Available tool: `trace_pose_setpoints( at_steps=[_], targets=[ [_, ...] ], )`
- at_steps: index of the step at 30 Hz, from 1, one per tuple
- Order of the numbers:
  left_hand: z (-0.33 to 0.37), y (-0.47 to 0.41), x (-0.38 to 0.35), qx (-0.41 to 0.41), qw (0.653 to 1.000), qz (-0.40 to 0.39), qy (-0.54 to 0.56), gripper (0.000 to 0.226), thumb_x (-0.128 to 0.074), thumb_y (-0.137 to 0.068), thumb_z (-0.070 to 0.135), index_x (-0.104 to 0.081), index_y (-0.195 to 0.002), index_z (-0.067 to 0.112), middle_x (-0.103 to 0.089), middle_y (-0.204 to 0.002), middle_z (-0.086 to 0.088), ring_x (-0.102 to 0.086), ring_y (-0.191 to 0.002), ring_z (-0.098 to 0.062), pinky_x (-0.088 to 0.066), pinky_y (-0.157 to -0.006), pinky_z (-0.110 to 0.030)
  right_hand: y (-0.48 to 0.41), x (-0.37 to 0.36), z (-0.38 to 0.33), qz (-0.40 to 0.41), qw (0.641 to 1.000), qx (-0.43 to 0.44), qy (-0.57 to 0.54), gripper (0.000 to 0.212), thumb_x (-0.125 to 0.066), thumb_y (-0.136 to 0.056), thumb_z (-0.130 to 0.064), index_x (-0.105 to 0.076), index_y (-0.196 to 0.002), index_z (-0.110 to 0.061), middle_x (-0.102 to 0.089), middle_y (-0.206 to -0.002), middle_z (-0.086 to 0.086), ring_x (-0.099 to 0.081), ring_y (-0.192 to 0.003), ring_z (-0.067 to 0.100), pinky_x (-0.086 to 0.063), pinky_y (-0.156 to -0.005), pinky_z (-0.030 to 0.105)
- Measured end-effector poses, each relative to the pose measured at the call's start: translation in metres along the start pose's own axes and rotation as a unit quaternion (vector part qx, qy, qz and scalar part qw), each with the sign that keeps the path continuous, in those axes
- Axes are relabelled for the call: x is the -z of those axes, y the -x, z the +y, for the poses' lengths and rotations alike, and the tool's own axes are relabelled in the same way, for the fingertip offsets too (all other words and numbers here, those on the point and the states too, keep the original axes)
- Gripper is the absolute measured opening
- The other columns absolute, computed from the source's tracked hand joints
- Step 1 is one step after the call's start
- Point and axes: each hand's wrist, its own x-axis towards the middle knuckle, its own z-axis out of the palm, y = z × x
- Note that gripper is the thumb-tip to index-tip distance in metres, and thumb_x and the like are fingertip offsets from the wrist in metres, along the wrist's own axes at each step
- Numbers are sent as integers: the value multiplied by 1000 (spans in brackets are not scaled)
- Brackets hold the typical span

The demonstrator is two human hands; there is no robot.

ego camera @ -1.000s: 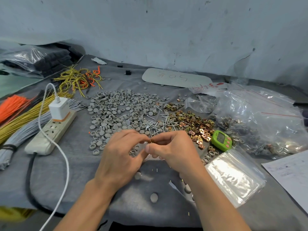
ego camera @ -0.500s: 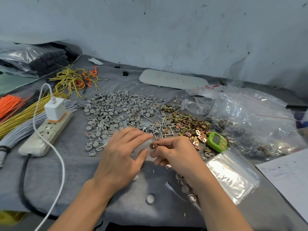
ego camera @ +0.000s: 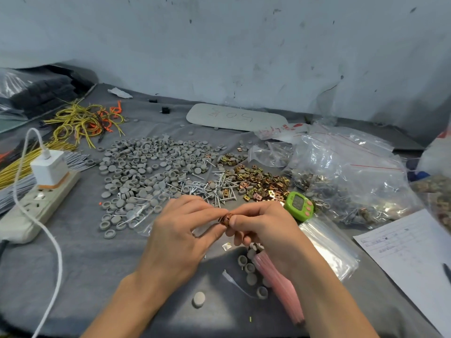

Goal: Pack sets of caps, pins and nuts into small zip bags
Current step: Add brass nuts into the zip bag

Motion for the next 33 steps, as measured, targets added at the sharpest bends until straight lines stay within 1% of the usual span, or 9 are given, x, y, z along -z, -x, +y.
trace_pose_setpoints(
  at_steps=[4, 7, 9, 13, 18, 23, 25, 29, 33],
  targets=[
    [5, 1, -16, -25, 998, -17, -58, 26, -64, -92, 39, -79, -107, 24, -70, -91, 15, -59, -86, -14, -43, -78, -33, -1, 10, 5, 59, 995, 22, 77, 21, -75, -84, 3, -84, -83, -16, -77, -75, 10, -65, -60, 14, -47, -56, 22],
    [5, 3, -28, -39, 994, -15, -105, 25, -62, -92, 35, -79, -102, 19, -70, -87, 9, -59, -83, -18, -42, -76, -34, -1, 14, 11, 72, 991, 40, 106, 31, -76, -79, 5, -84, -90, -23, -81, -84, -1, -76, -77, 11, -56, -68, 20],
    [5, 5, -32, -46, 992, -21, -116, 23, -63, -91, 33, -78, -98, 18, -69, -85, 8, -57, -82, -18, -41, -76, -33, -1, 16, 13, 51, 988, 39, 141, 32, -75, -79, 3, -85, -93, -24, -81, -86, -3, -78, -83, 14, -61, -75, 28],
    [6, 7, -35, -55, 992, -44, -104, 16, -73, -86, 27, -78, -98, 17, -67, -83, 8, -56, -81, -18, -43, -77, -33, -3, 20, 14, 65, 983, 5, 170, 27, -77, -81, 1, -85, -88, -23, -80, -81, 1, -78, -80, 23, -65, -82, 47],
    [5, 9, -33, -36, 995, -73, -61, 14, -82, -86, 20, -79, -99, 19, -66, -83, 11, -55, -82, -13, -44, -78, -28, 1, 23, 14, 38, 988, -22, 147, 25, -75, -80, 1, -85, -86, -22, -80, -79, 7, -77, -72, 23, -66, -74, 39],
    [6, 8, -31, -14, 995, -93, -34, 22, -86, -81, 19, -80, -102, 19, -67, -84, 13, -55, -84, -10, -45, -78, -24, 2, 24, 12, 28, 994, -42, 99, 21, -75, -80, 6, -84, -86, -11, -79, -83, 15, -73, -74, 30, -63, -81, 50],
    [6, 7, -31, -11, 996, -88, -29, 22, -85, -81, 19, -80, -102, 19, -67, -85, 13, -55, -85, -8, -45, -79, -22, 3, 24, 12, 27, 995, -45, 79, 16, -76, -81, 7, -83, -86, -7, -78, -83, 18, -72, -73, 30, -62, -80, 47],
    [6, 7, -31, -7, 998, -63, -18, 17, -78, -89, 24, -80, -105, 20, -67, -86, 15, -54, -85, -8, -48, -78, -25, 4, 23, 11, 37, 998, -45, 30, 10, -78, -81, 10, -79, -84, 1, -76, -78, 23, -70, -64, 26, -59, -63, 31],
    [5, 7, -31, 3, 999, -46, -3, 24, -70, -89, 36, -79, -106, 21, -67, -88, 17, -54, -88, -6, -46, -79, -22, 4, 20, 10, 44, 997, -45, -32, 16, -77, -79, 16, -78, -75, 0, -73, -73, 24, -70, -60, 25, -60, -58, 28]
  ],
)
